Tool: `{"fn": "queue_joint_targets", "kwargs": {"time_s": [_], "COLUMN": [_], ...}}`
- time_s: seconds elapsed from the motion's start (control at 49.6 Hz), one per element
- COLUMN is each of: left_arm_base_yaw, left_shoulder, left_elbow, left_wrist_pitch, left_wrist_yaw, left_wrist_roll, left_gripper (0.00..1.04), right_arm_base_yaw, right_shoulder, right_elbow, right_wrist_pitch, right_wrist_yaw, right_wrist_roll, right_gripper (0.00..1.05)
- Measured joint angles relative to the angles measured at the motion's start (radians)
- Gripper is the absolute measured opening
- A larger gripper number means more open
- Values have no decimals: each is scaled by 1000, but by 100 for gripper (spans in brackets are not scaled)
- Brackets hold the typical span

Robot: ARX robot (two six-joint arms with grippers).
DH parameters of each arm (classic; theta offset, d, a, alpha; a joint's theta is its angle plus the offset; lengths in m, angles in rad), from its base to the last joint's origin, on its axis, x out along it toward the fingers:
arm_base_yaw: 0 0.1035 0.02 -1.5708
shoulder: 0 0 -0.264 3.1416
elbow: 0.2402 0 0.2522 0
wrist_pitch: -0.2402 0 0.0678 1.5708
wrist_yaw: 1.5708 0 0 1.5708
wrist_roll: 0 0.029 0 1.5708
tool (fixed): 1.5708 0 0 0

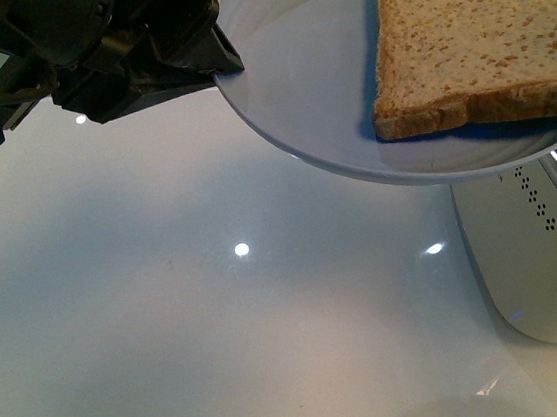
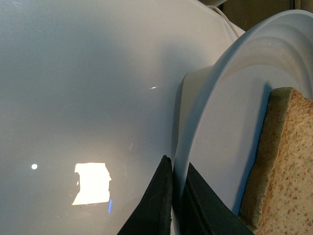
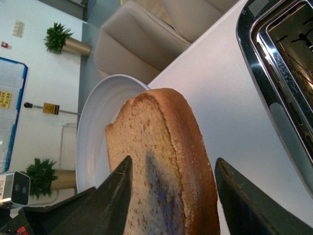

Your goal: Left arm holds plate, right arm toasts bread

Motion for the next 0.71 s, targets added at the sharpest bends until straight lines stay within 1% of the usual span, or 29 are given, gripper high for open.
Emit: {"fn": "queue_joint_targets", "kwargs": {"time_s": [0.081,0.161,0.222,0.262,0.282,0.504,0.645,0.706], "left_arm_base_yaw": [0,0,0,0,0,0,0,0], "left_shoulder": [0,0,0,0,0,0,0,0], "left_elbow": [0,0,0,0,0,0,0,0], "left_wrist_pitch": [0,0,0,0,0,0,0,0], "left_wrist_yaw": [0,0,0,0,0,0,0,0], "left_wrist_roll": [0,0,0,0,0,0,-1,-1], "left_gripper": [3,3,3,3,3,3,3,3], "right_arm_base_yaw": [-1,-2,-2,-4,-6,-26,-51,-75], "right_shoulder": [0,0,0,-1,-2,-42,-79,-103], "right_elbow": [0,0,0,0,0,15,61,105], "right_wrist_pitch": [-4,-5,-5,-5,-5,-24,-44,-59], "right_wrist_yaw": [3,3,1,-2,-3,-12,-21,-24], "right_wrist_roll": [1,4,8,10,13,10,-11,-37], "right_gripper": [36,19,9,4,3,3,3,3]}}
